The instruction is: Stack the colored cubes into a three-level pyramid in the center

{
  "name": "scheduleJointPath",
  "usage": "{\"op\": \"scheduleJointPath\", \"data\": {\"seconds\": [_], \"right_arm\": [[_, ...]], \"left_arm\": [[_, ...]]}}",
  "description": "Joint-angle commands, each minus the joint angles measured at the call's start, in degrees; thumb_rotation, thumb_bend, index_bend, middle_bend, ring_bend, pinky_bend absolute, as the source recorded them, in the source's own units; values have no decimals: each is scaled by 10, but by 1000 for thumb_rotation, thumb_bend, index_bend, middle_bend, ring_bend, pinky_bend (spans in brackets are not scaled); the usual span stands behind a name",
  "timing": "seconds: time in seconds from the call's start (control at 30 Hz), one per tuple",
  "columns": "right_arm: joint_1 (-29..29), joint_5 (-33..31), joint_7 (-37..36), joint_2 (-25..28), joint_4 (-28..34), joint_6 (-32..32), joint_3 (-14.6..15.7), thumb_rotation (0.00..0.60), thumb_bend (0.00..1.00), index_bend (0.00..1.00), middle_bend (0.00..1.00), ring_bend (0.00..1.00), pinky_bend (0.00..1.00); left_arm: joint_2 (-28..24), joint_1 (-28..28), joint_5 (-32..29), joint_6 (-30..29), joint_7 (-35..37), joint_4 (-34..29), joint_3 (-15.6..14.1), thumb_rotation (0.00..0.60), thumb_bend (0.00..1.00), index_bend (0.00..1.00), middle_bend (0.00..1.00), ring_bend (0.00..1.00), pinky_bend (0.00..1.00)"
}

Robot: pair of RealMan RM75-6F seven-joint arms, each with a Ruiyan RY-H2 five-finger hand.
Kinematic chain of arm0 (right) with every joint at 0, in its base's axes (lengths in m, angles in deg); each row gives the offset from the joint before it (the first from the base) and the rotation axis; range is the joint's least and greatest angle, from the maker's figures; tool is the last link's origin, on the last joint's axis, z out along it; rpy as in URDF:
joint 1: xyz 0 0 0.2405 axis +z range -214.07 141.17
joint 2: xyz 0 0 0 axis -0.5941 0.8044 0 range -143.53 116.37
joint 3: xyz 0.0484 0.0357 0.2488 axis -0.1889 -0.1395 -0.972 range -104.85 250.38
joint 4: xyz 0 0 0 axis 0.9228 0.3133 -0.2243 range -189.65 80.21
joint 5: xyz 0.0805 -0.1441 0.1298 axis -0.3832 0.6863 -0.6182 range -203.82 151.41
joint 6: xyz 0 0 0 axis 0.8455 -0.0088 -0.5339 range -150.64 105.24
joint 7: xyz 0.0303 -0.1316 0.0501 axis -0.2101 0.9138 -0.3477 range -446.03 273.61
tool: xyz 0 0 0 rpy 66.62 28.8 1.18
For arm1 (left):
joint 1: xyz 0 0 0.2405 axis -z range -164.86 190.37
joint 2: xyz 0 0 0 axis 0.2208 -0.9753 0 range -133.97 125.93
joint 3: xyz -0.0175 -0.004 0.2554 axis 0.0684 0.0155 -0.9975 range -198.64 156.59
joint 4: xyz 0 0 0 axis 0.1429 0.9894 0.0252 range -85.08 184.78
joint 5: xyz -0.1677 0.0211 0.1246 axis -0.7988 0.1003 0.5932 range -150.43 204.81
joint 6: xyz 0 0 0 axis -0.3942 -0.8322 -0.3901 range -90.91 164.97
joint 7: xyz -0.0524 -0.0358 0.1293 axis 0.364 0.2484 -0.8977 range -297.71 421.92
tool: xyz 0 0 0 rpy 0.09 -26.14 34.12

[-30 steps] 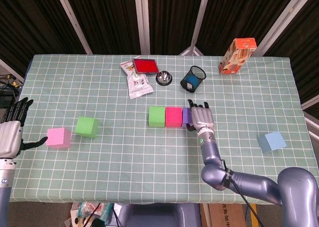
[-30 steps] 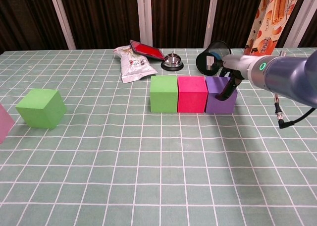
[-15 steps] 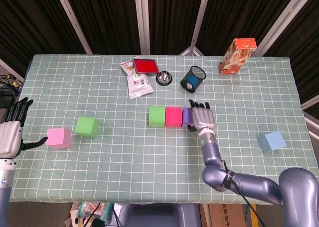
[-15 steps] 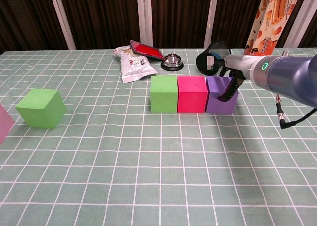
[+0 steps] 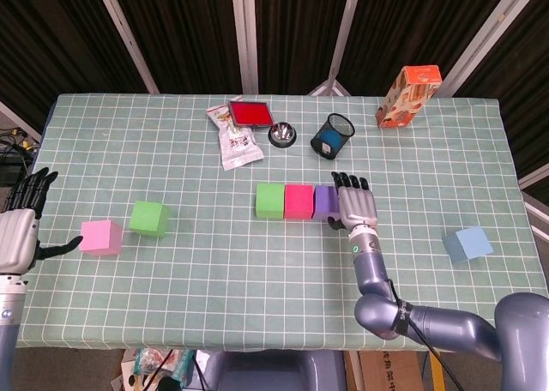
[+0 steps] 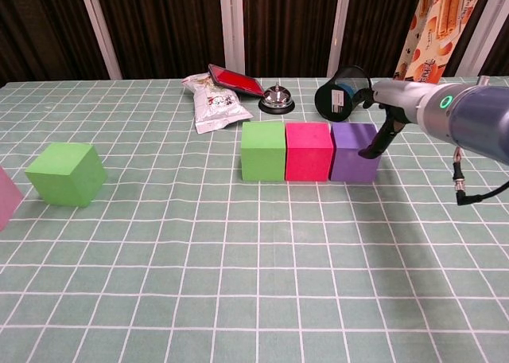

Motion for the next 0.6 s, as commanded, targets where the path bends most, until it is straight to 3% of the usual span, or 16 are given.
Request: {"op": "scheduleJointPath", "data": {"seconds": [0.03,0.37,0.6], "right_arm": [[-19,7,-10,21,34,-18,5,600,336,0,88,41,0],[-54,20,-21,65,115,-30,29,600,336,0,89,41,0],[-54,11,-15,63,121,-28,36,600,337,0,89,41,0]], "left_arm": [[-1,-1,3,-1,0,-3,-1,600,88,0,0,0,11],[-4,-3,18,-8,-3,-18,-4,600,88,0,0,0,11],[-5,-4,28,-13,-5,-26,-6,600,88,0,0,0,11]]}}
